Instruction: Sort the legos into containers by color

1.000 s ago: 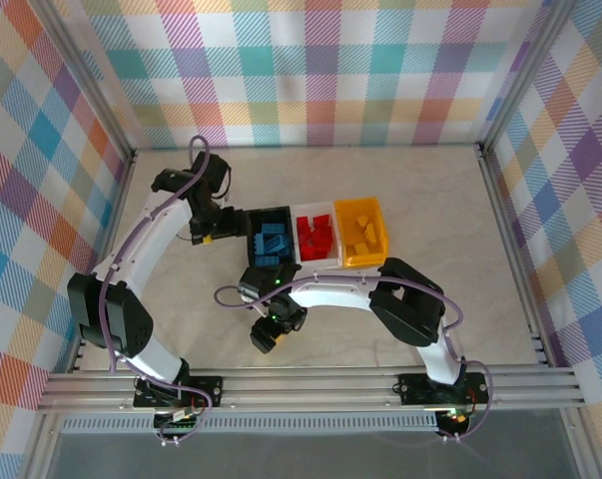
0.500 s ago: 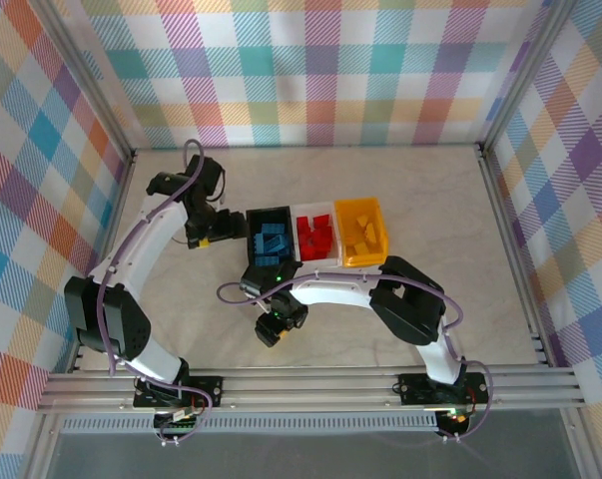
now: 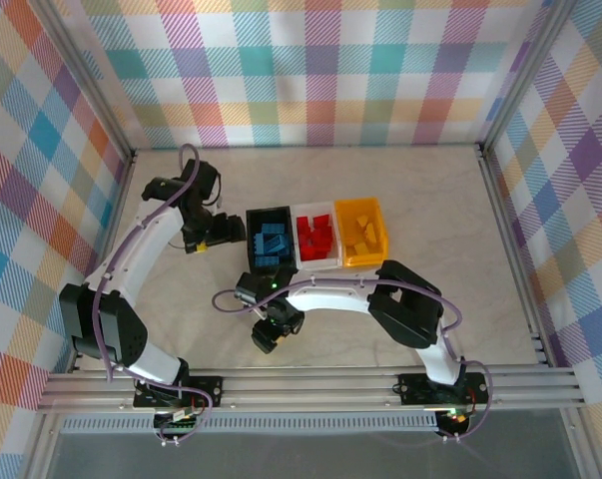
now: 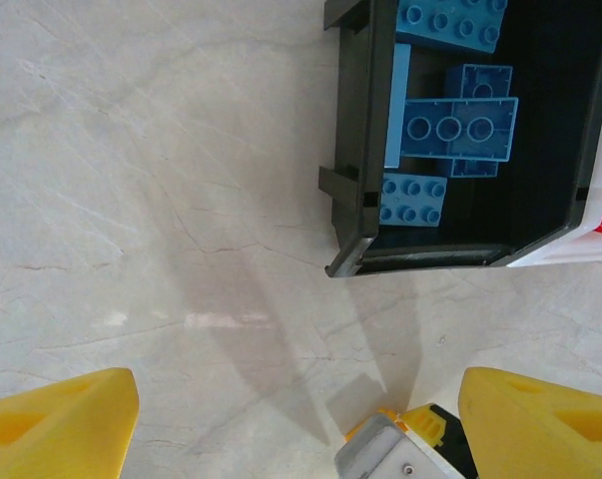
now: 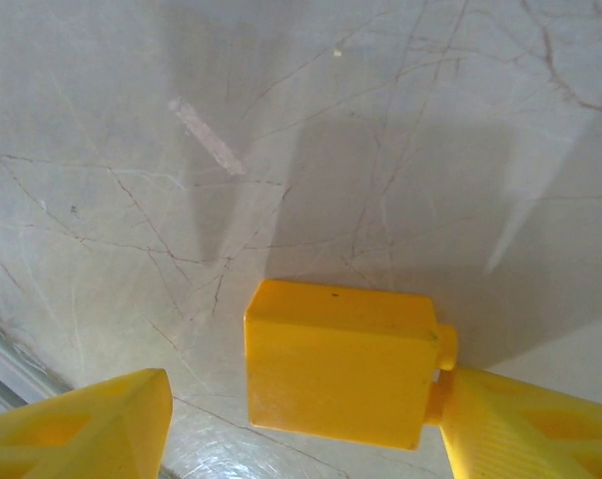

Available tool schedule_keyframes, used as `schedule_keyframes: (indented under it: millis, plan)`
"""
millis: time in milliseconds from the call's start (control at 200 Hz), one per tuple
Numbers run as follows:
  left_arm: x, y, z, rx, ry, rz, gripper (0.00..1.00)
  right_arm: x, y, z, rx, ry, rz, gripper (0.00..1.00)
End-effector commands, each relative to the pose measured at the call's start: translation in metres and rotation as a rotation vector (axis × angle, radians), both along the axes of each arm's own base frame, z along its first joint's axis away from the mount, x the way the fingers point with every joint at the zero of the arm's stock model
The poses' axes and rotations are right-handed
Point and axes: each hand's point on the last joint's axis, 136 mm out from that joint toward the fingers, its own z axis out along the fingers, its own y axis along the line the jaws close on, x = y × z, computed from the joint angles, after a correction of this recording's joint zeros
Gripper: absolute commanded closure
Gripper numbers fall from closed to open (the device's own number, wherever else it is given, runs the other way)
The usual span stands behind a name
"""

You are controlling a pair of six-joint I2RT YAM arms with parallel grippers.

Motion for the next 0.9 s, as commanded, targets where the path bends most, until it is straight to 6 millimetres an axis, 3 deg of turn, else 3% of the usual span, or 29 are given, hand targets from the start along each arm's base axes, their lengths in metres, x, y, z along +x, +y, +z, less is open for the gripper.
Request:
schedule_keyframes:
  millis: [0, 225, 375, 490, 585, 735, 895]
  plan:
    - [-0.004, 0.002, 0.002, -0.024, -0.004, 0.025, 0.16, 0.003, -0.008, -0.010, -0.064, -0.036, -0.025, 0.33]
    - [-0.005, 0.004, 0.001, -0.023, 0.000, 0.033, 0.15, 0.019, -0.019, 0.004, -0.085, -0.145, -0.045, 0.50]
    - [-0.004, 0.004, 0.003, -0.024, -0.009, 0.041, 0.15, 0.031, -0.034, 0.040, -0.046, -0.210, -0.088, 0.56]
    - [-0.003, 0.005, 0.006, -0.026, -0.022, 0.056, 0.15, 0.047, -0.064, 0.069, -0.037, -0.233, -0.177, 0.55]
    - [-0.002, 0.008, 0.013, -0.030, -0.050, 0.077, 0.14, 0.077, -0.099, 0.096, -0.014, -0.254, -0.277, 0.54]
    - [0.000, 0.009, 0.018, -0.051, -0.075, 0.112, 0.13, 0.145, -0.151, 0.128, 0.035, -0.287, -0.417, 0.54]
    - [0.000, 0.015, 0.017, -0.038, -0.103, 0.142, 0.13, 0.216, -0.183, 0.120, 0.064, -0.280, -0.513, 0.53]
